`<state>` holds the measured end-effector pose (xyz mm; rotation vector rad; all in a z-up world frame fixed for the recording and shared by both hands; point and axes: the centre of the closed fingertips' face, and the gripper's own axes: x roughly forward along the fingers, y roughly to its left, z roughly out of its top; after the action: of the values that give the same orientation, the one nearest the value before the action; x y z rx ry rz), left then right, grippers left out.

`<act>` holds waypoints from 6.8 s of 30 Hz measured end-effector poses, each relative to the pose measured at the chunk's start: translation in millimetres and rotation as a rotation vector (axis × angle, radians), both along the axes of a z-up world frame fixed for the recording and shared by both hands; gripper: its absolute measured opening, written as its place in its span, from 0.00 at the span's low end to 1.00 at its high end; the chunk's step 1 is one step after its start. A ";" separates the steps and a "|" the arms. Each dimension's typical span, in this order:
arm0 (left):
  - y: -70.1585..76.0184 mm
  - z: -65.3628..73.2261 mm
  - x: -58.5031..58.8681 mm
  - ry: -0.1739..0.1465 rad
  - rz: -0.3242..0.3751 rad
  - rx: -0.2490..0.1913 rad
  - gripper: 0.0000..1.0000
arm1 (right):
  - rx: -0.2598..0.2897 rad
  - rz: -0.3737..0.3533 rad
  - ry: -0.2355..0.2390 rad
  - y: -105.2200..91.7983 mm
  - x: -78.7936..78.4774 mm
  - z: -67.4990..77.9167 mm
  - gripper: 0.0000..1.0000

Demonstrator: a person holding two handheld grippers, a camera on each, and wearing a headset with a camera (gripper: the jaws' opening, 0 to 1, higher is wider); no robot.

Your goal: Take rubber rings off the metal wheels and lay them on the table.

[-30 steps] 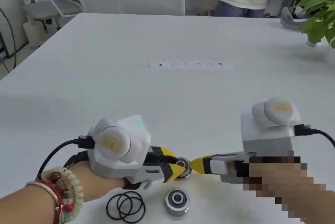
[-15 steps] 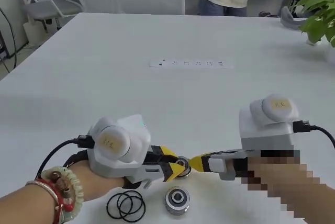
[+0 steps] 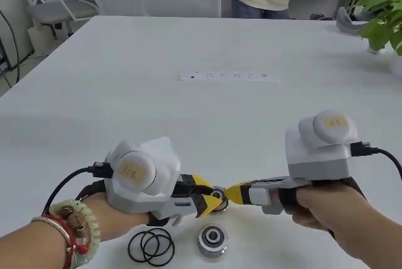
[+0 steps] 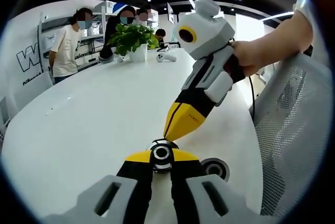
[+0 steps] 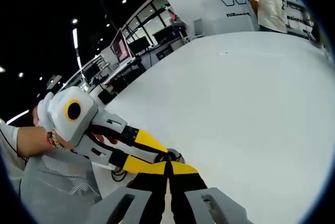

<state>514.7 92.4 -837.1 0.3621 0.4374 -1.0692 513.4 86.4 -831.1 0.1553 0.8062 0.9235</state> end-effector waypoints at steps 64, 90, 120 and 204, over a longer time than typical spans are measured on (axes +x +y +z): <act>-1.1 0.1 2.6 -0.009 -0.010 0.022 0.07 | 0.005 -0.007 -0.008 -2.7 3.9 -0.2 0.00; 13.3 19.9 6.0 -0.003 -0.002 0.074 0.21 | 0.004 -0.026 -0.013 -7.5 6.1 0.4 0.00; 28.9 55.9 2.2 -0.035 -0.028 0.062 0.35 | 0.021 -0.047 -0.020 -10.8 9.4 5.5 0.00; 182.4 74.7 -84.6 0.017 0.332 0.027 0.64 | 0.091 -0.038 -0.046 -0.7 9.3 26.8 0.00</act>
<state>430.1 274.8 -762.4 0.2915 0.5081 -0.7440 522.7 85.7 -804.3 0.2277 0.7169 0.9252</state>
